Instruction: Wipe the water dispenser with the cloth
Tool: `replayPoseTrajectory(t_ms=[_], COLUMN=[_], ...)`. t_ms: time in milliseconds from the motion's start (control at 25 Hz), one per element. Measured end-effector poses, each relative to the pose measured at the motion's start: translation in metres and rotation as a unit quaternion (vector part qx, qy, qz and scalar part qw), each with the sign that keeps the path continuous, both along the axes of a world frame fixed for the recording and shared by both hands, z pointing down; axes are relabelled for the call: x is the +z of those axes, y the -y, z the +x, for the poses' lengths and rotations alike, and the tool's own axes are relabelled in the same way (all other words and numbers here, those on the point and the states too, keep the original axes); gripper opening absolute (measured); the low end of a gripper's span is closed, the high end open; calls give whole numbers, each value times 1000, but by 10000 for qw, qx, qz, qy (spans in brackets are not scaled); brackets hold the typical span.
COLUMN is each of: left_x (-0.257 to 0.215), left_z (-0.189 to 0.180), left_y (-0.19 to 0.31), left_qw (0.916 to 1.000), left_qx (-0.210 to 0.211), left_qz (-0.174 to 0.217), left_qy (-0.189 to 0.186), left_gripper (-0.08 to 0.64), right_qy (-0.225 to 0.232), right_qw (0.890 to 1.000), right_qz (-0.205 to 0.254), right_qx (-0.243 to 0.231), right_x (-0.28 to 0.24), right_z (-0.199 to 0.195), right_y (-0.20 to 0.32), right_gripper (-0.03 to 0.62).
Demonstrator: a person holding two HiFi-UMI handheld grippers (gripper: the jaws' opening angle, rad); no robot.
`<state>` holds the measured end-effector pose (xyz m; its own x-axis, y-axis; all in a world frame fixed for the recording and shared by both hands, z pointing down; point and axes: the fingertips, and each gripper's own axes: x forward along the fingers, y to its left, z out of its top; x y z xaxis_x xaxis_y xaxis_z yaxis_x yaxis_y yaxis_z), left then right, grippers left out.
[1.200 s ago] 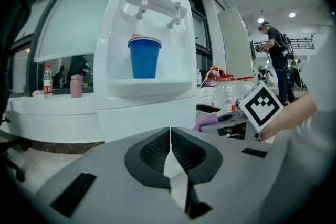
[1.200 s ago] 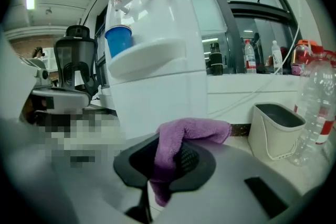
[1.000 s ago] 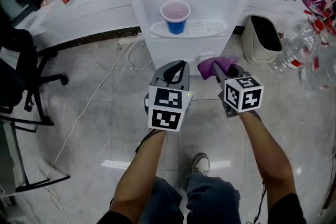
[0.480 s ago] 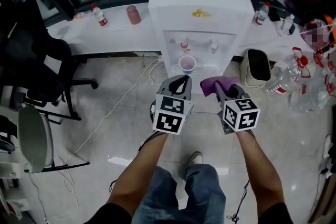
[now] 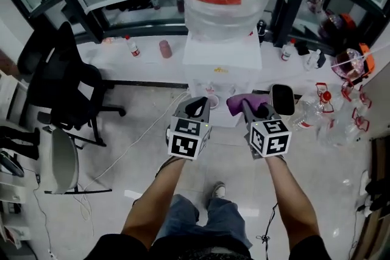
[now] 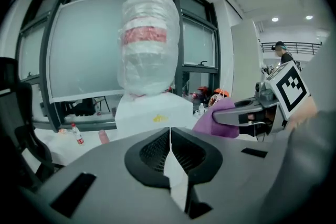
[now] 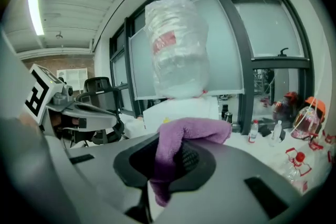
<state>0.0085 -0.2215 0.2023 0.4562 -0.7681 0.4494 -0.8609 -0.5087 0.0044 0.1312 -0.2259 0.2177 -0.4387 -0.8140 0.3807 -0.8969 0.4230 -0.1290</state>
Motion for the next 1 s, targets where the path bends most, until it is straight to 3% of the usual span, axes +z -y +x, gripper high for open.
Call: replayPoseTrajectory(t_ms=[320,720,1000], left_x=[-95,-130,-147], left_z=[-22,-75,-95], left_y=[-11,-23,-31], left_qw=[9992,9978,9964], left_qx=[-248,-177,88], left_qz=[281,552,780], left_qy=[-145,-309,-313], left_gripper=[29,29,29], right_qy=[-147,-239,-367], right_qw=[9992,9948,9915], right_qz=[372,912,1079], right_qx=[29,392,629], right_x=[-103,-173,-186], right_z=[-4,-24,-47], right_y=[-23,-51,-66], right_gripper=[41,41,40])
